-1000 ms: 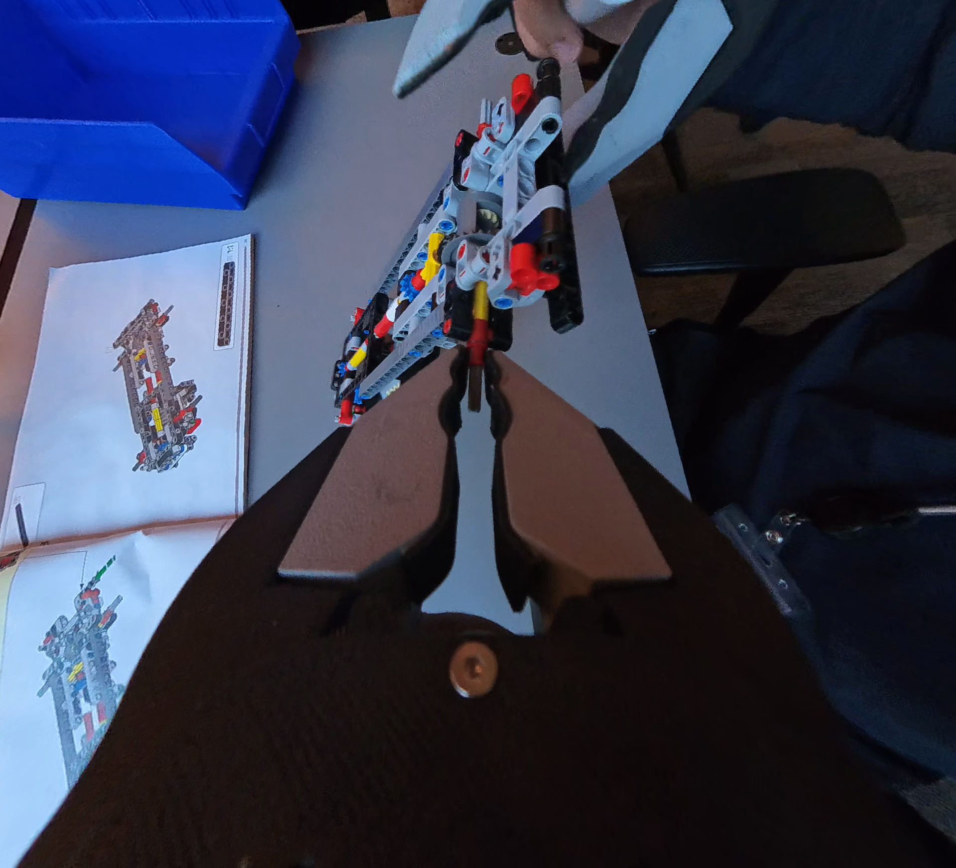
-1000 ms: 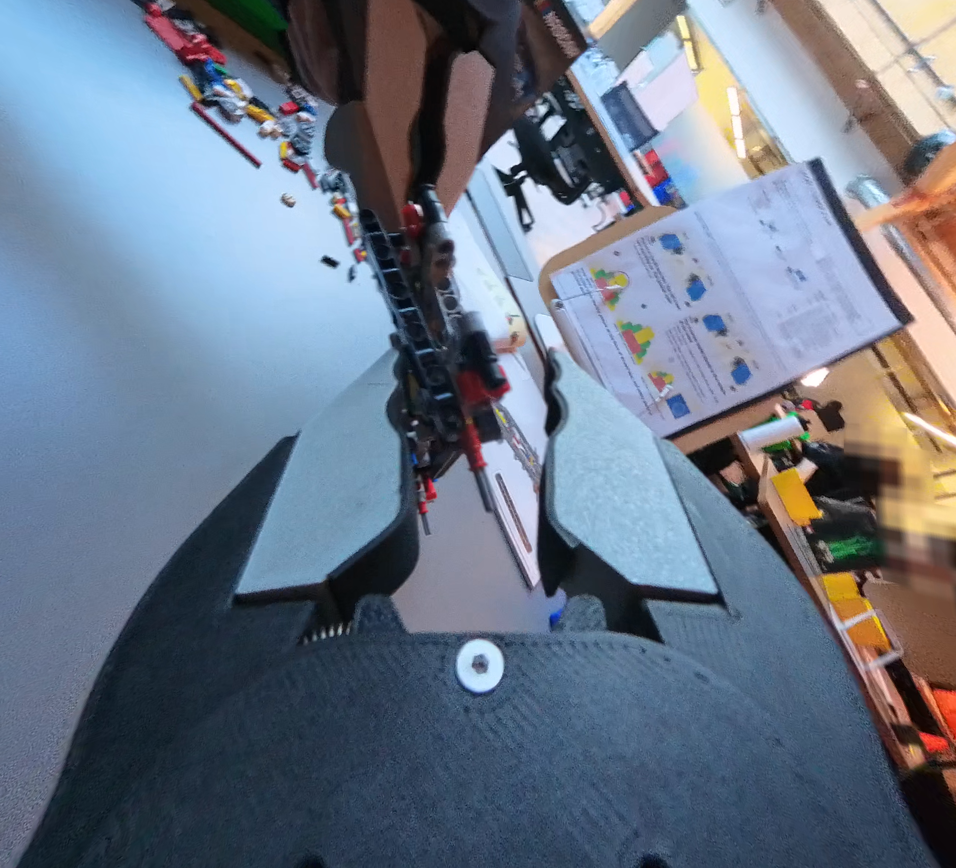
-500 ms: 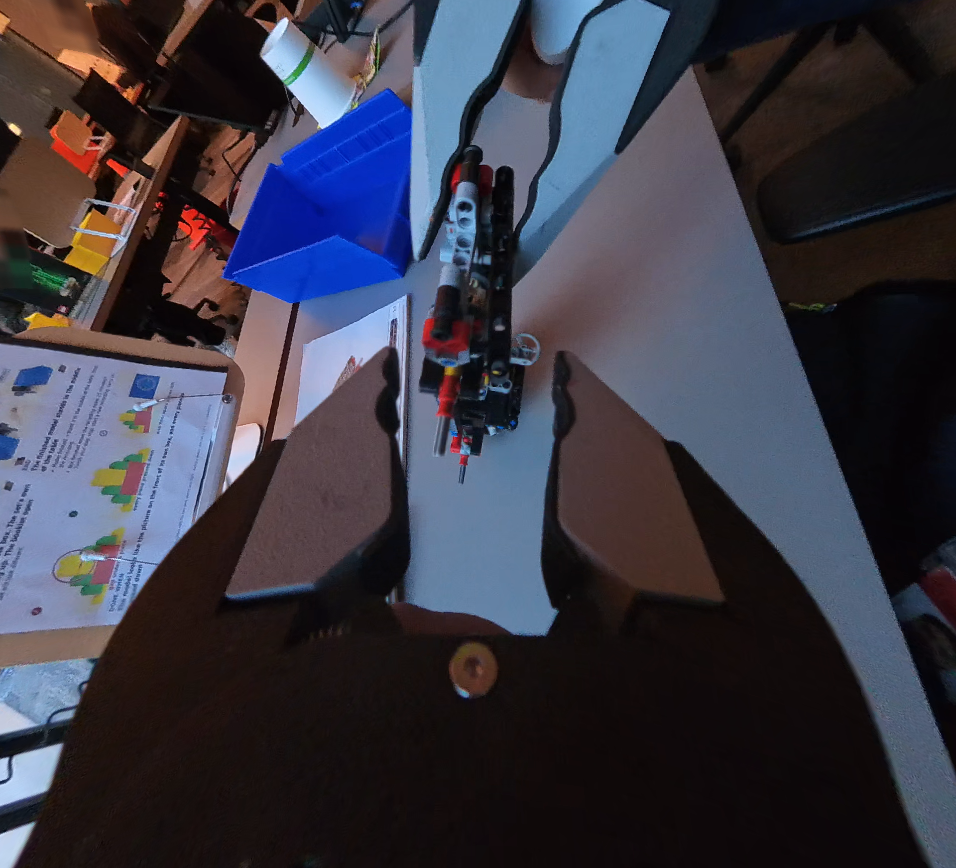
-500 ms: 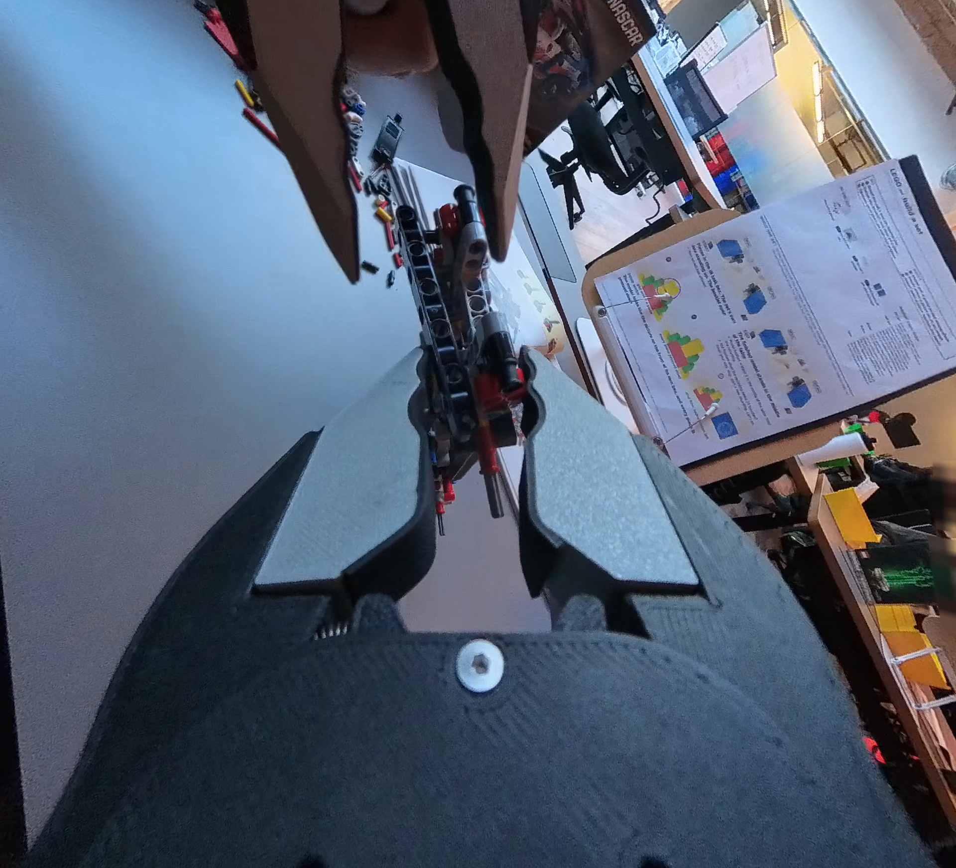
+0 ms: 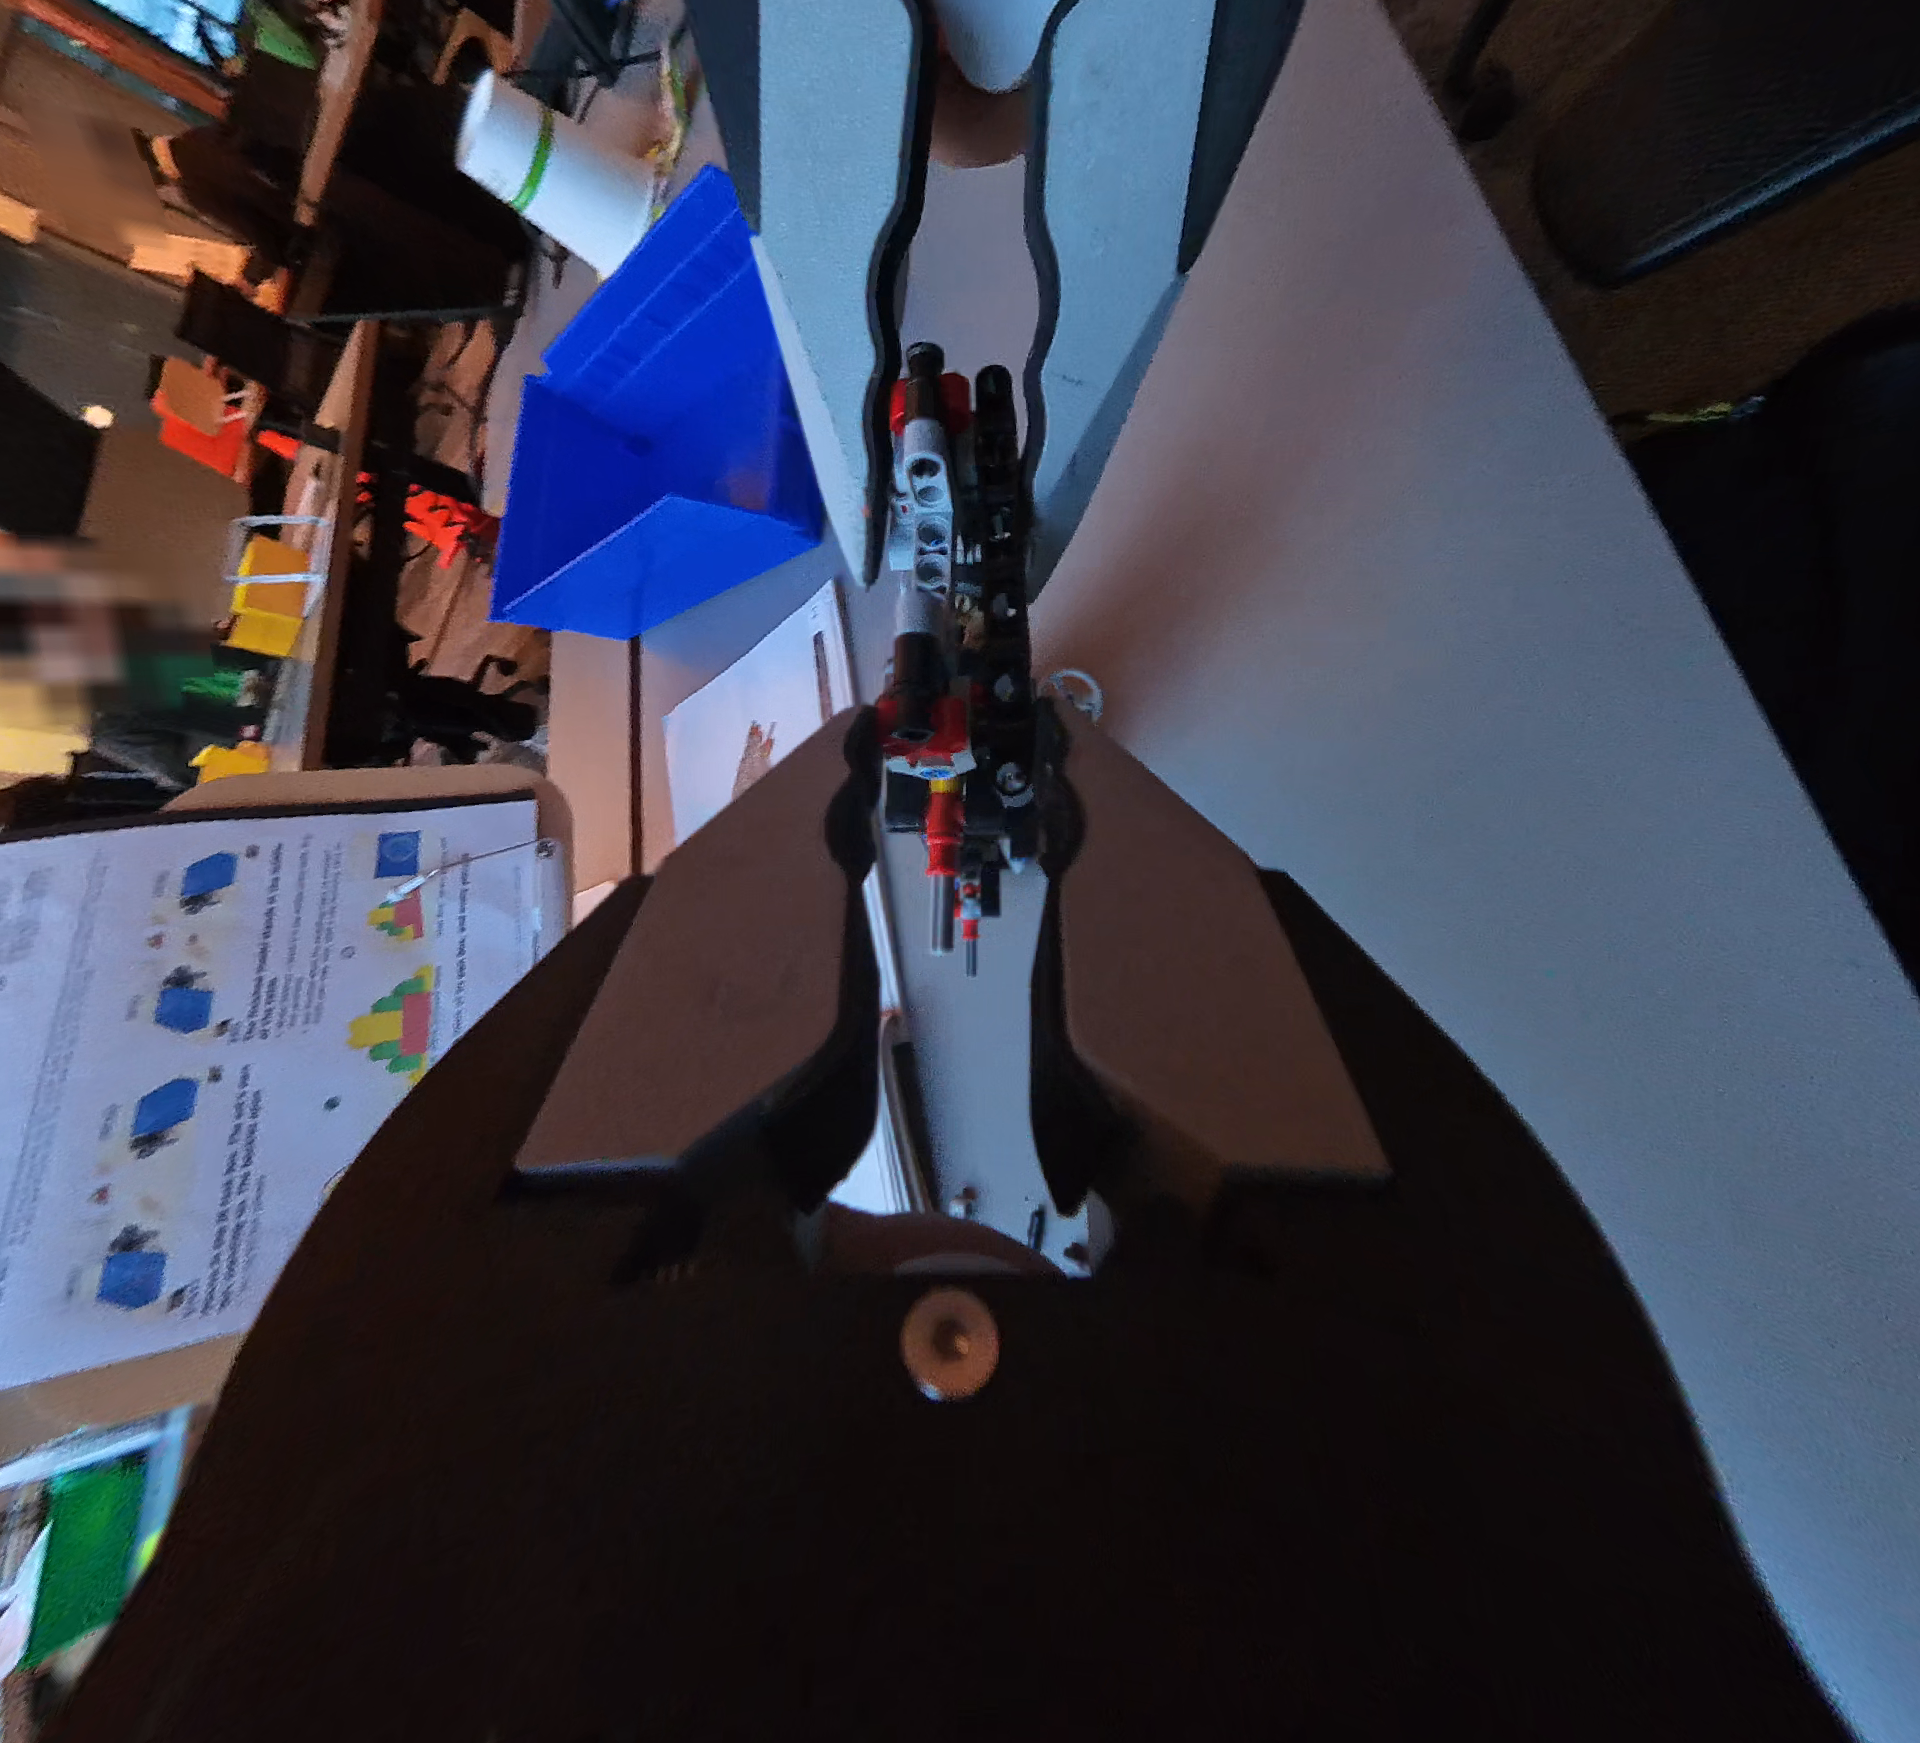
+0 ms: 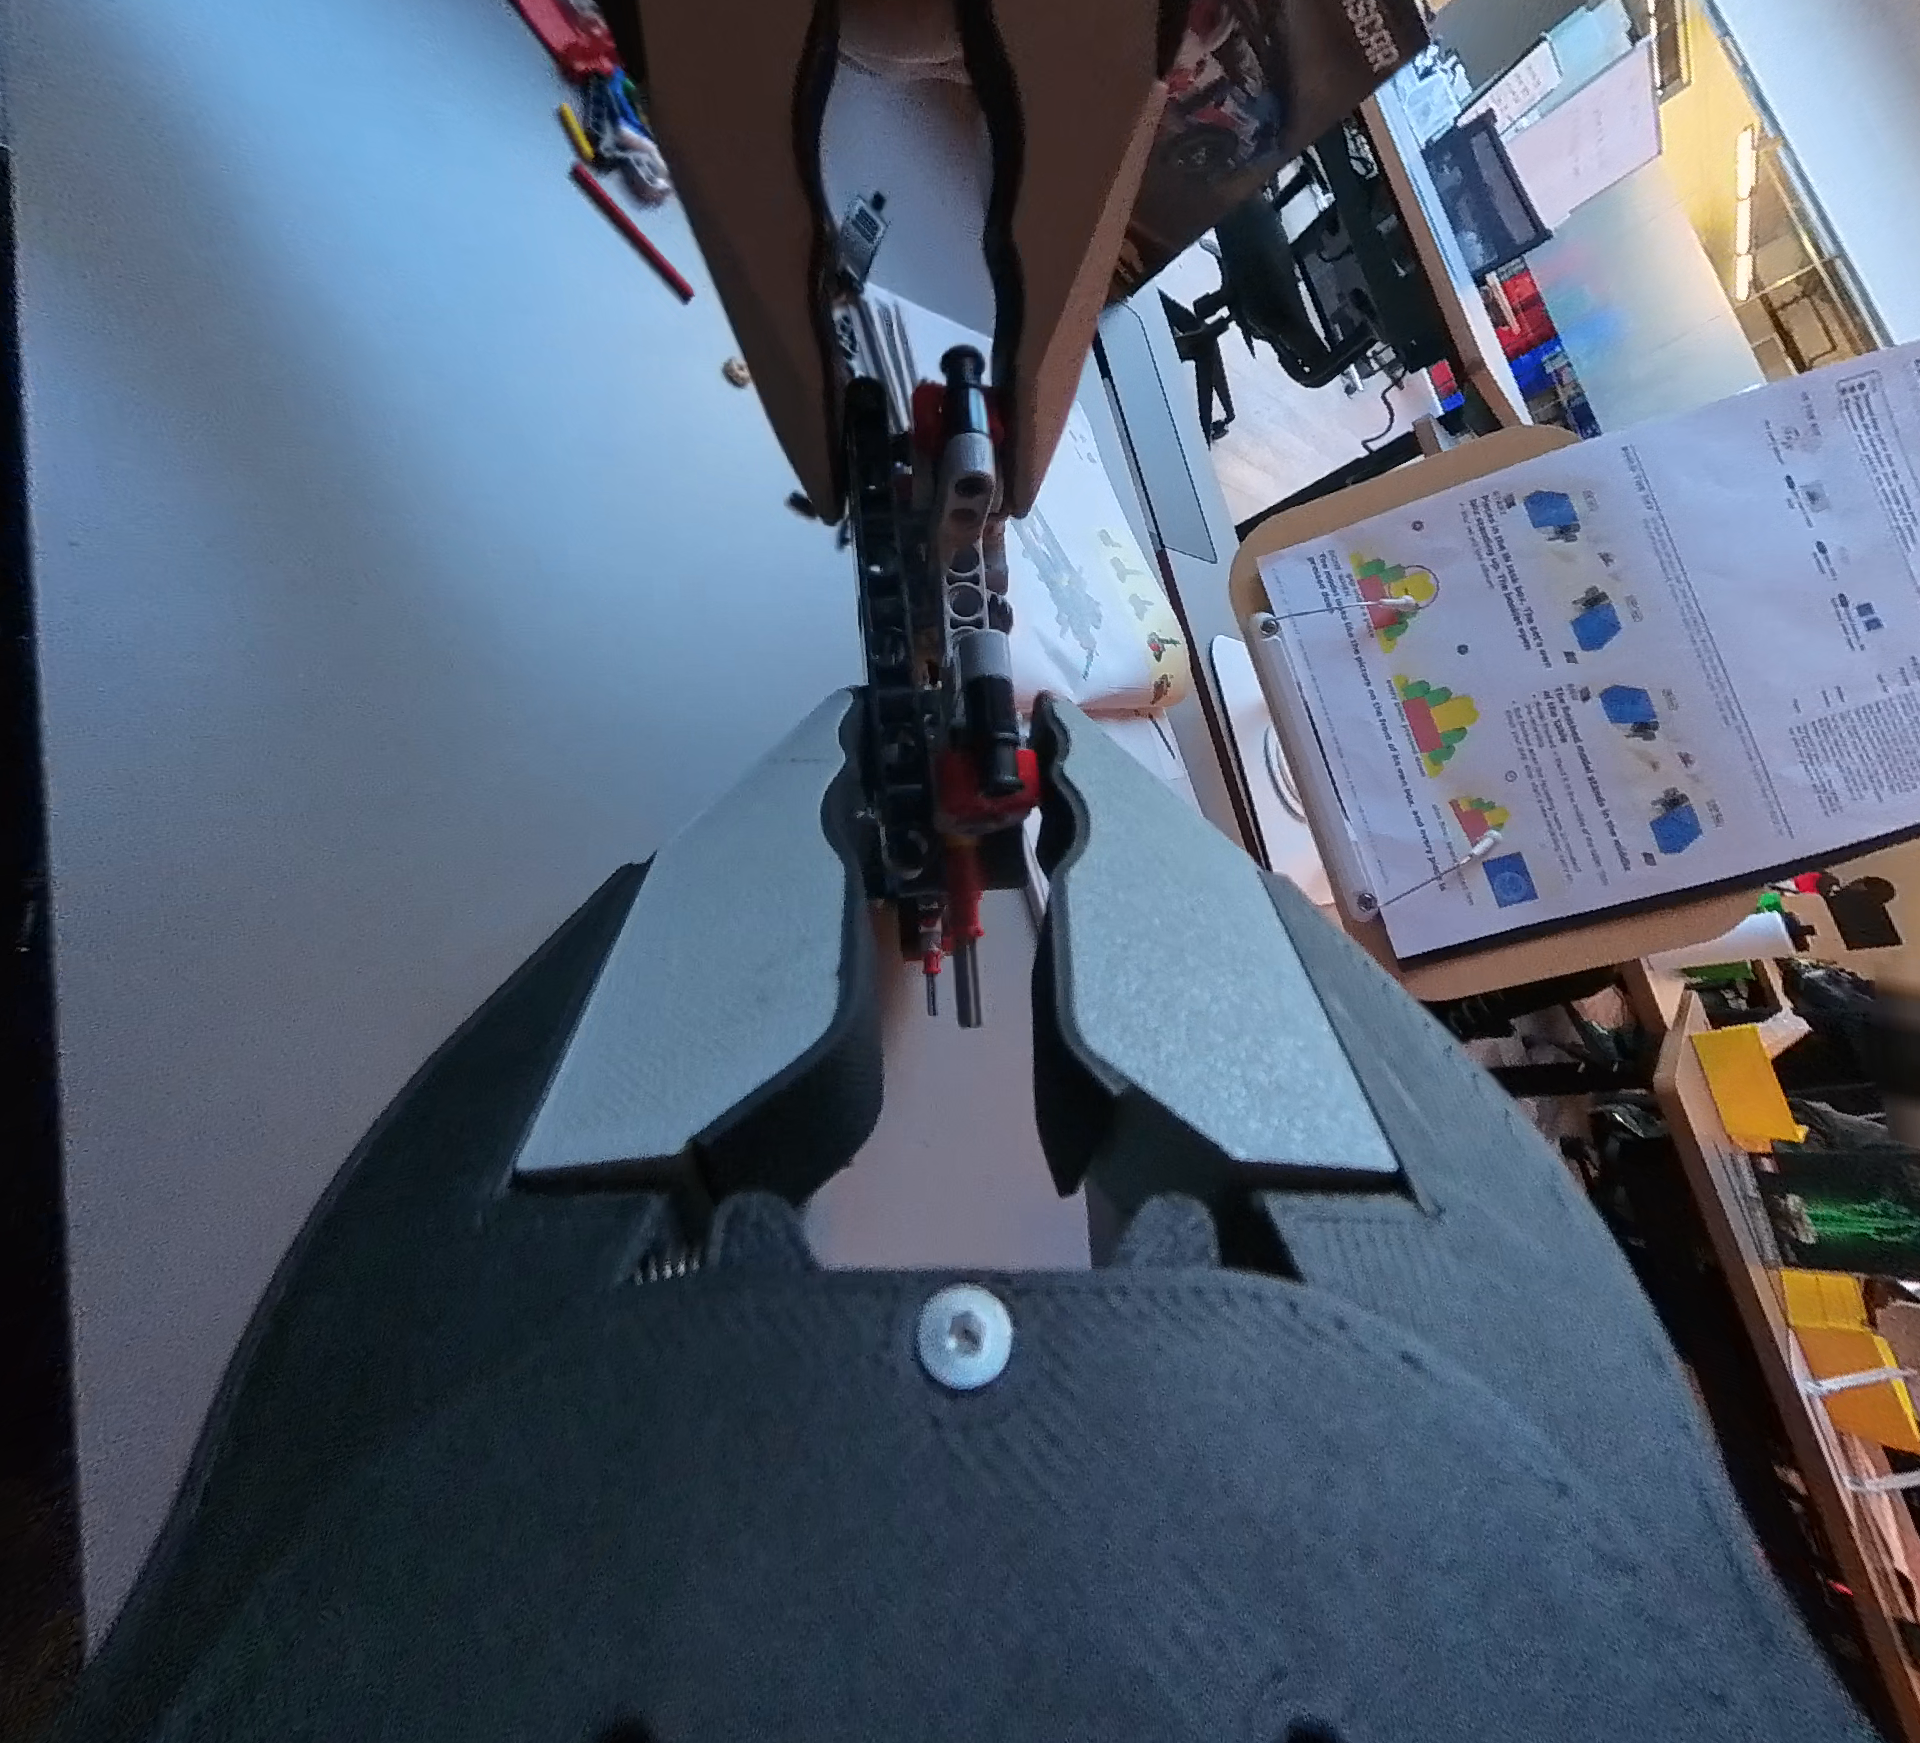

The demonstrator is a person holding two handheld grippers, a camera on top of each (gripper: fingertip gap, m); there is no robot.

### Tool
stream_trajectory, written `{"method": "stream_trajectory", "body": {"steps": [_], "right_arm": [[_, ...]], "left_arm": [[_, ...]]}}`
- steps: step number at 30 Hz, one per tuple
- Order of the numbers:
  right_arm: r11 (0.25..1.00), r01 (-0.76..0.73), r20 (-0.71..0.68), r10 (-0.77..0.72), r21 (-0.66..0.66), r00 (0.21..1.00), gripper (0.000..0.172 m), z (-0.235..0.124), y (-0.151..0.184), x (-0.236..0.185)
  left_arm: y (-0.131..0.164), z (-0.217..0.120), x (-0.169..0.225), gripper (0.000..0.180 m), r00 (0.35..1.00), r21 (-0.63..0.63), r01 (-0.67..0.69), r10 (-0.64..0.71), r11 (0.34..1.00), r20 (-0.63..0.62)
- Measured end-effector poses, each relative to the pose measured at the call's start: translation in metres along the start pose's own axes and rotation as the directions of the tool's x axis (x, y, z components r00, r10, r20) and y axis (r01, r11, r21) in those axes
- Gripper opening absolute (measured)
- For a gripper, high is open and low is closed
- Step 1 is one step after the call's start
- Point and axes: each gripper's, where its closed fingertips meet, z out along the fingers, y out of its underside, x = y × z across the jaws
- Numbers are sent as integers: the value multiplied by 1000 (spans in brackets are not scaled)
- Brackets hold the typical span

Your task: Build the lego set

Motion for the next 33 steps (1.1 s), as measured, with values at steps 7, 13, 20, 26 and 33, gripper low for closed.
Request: {"method": "stream_trajectory", "body": {"steps": [7,13,20,26,33], "right_arm": [[998,-46,-14,47,44,999,28,-5,-1,5],[996,-46,-25,48,79,999,29,-8,1,1],[998,-23,-57,26,59,998,29,-3,4,-3],[996,-70,-49,72,47,996,31,-2,9,-3],[997,66,-157,-72,-40,985,34,3,-12,-6]], "left_arm": [[-9,-2,-6,28,999,102,-24,26,995,-24],[2,2,1,25,996,62,-84,84,995,7],[-5,5,5,31,999,62,14,-12,998,-38],[-2,10,0,26,995,2,-92,92,996,27],[-15,18,6,26,1000,42,-3,5,999,-27]]}}
